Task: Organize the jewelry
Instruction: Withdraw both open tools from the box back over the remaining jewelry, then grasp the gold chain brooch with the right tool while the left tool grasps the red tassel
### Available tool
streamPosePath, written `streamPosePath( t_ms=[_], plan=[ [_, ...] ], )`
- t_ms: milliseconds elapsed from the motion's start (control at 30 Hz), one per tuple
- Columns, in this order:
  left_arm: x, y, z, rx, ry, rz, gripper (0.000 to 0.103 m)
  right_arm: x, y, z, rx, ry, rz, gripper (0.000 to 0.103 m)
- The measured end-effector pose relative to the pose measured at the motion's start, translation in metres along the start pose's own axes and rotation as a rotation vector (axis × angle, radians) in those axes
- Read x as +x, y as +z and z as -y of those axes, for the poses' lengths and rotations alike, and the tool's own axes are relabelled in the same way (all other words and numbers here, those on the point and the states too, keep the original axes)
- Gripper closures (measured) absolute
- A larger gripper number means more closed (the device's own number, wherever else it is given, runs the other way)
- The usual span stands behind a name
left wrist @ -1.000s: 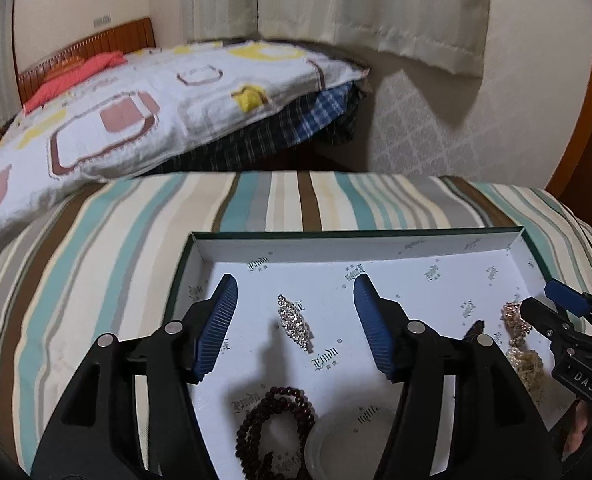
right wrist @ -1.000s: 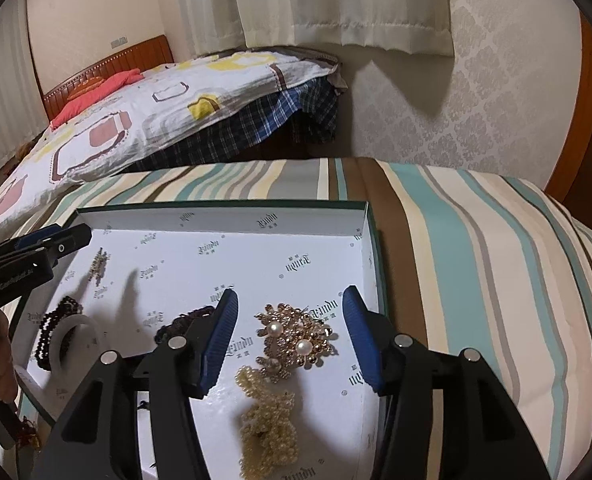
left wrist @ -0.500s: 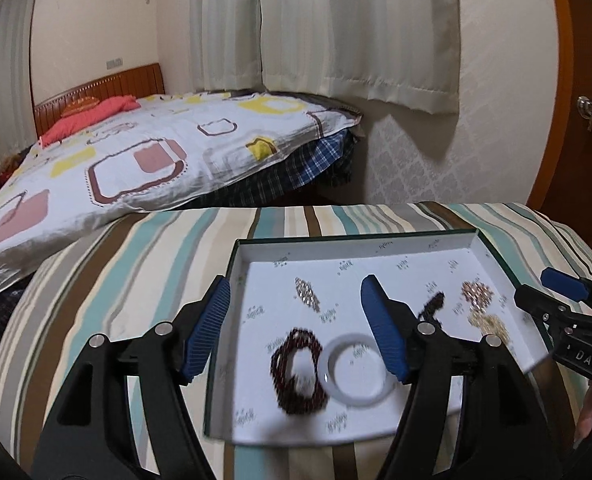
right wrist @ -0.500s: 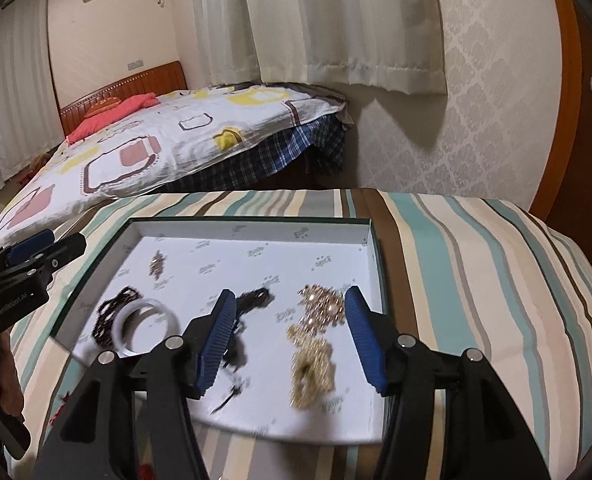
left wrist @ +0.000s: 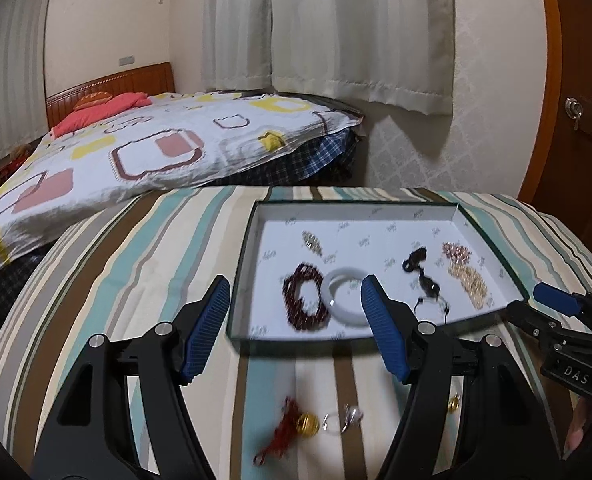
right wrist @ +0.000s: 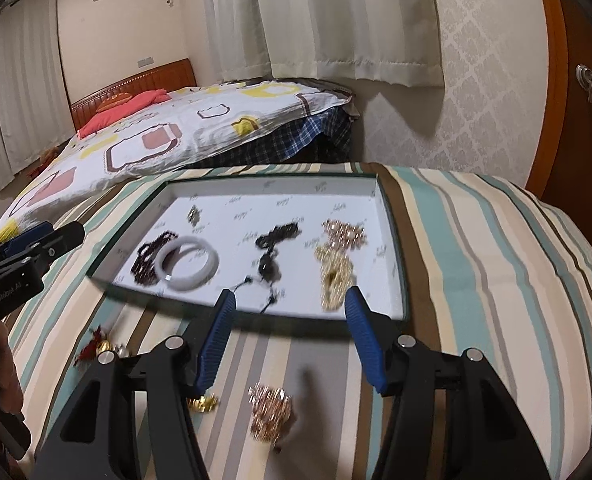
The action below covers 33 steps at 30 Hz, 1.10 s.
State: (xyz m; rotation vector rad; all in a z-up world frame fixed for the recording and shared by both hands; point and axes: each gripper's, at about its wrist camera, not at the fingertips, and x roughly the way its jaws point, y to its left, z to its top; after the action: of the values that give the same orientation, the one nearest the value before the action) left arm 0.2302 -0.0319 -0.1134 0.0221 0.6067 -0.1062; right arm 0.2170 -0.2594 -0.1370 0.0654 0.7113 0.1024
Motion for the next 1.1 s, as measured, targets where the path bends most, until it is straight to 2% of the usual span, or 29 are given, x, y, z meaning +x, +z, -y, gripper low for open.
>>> streamPosePath(
  t_ms=[400, 667, 867, 933, 1033, 1100],
  plan=[
    [-0.014, -0.043, -0.021, -0.035, 0.047, -0.048, 0.037, 0.008, -0.041, -0.012, -0.013, 0.012, -0.066, 0.047],
    [-0.008, -0.054, -0.030, -0.056, 0.061, -0.088, 0.037, 0.020, -0.049, -0.008, 0.005, -0.001, -0.142, 0.047],
    [-0.004, -0.060, -0.030, -0.049, 0.056, -0.109, 0.037, 0.023, -0.055, -0.013, -0.041, -0.022, -0.174, 0.048],
    [-0.004, -0.062, -0.029, -0.049, 0.053, -0.117, 0.037, 0.021, -0.057, -0.014, -0.060, -0.032, -0.170, 0.052],
    [-0.002, -0.066, -0.028, -0.046, 0.050, -0.132, 0.037, 0.017, -0.059, -0.014, -0.073, -0.018, -0.160, 0.064],
    [0.000, -0.069, -0.028, -0.049, 0.044, -0.148, 0.037, 0.016, -0.059, -0.014, -0.078, -0.007, -0.157, 0.076]
  ],
)
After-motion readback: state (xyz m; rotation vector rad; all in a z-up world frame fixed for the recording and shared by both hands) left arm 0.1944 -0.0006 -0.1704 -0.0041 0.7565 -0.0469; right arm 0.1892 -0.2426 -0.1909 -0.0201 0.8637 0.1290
